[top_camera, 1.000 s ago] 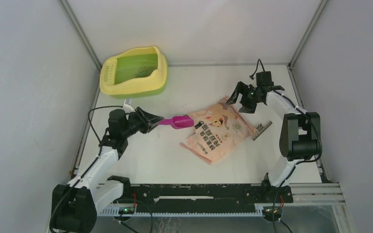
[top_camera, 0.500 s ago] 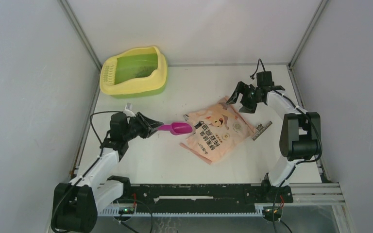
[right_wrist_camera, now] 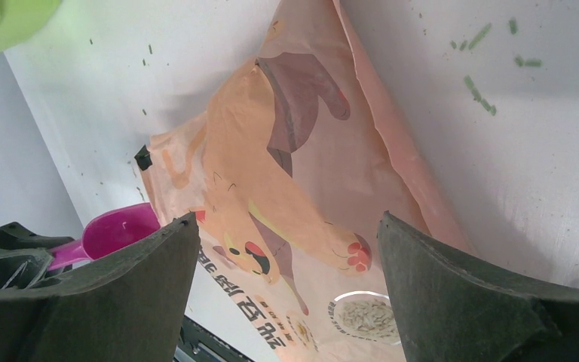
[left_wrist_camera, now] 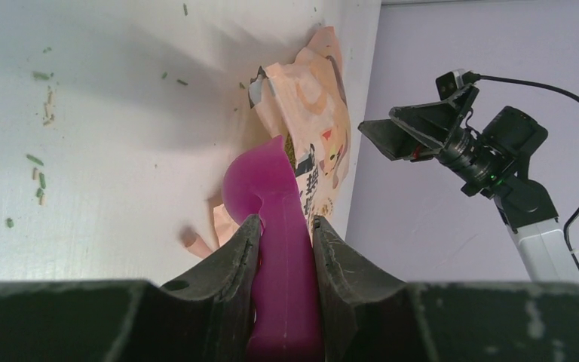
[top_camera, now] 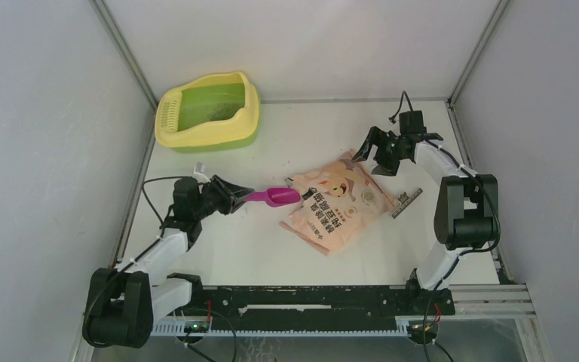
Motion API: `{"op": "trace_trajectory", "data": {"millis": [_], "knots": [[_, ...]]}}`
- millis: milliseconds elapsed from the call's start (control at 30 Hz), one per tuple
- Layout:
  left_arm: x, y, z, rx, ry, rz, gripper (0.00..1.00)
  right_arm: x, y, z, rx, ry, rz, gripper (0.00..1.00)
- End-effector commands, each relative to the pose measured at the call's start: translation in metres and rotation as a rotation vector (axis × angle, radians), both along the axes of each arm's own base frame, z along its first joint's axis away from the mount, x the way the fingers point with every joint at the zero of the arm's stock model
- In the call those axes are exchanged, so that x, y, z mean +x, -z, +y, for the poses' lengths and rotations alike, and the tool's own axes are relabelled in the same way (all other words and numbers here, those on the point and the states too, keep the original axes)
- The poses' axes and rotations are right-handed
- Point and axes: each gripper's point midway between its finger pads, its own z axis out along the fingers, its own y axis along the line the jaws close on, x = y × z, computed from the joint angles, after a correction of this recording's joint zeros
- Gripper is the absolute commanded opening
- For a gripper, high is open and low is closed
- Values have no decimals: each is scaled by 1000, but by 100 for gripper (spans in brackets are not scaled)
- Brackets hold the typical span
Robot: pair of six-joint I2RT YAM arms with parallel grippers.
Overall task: Fill the litter box with clean litter
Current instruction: 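Scoop the cat litter from the cat litter bag.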
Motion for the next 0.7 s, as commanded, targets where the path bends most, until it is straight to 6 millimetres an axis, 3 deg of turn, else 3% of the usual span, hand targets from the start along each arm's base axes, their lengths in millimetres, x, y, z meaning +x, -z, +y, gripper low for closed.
{"op": "trace_trajectory", "data": {"millis": [0,667], "knots": [[3,-15,-1,-48,2,-67,4,4,-12,-1,5,-5,-49,94],[2,-14,1,-43,0,-51,3,3,-9,1,11,-10,-46,94]]}}
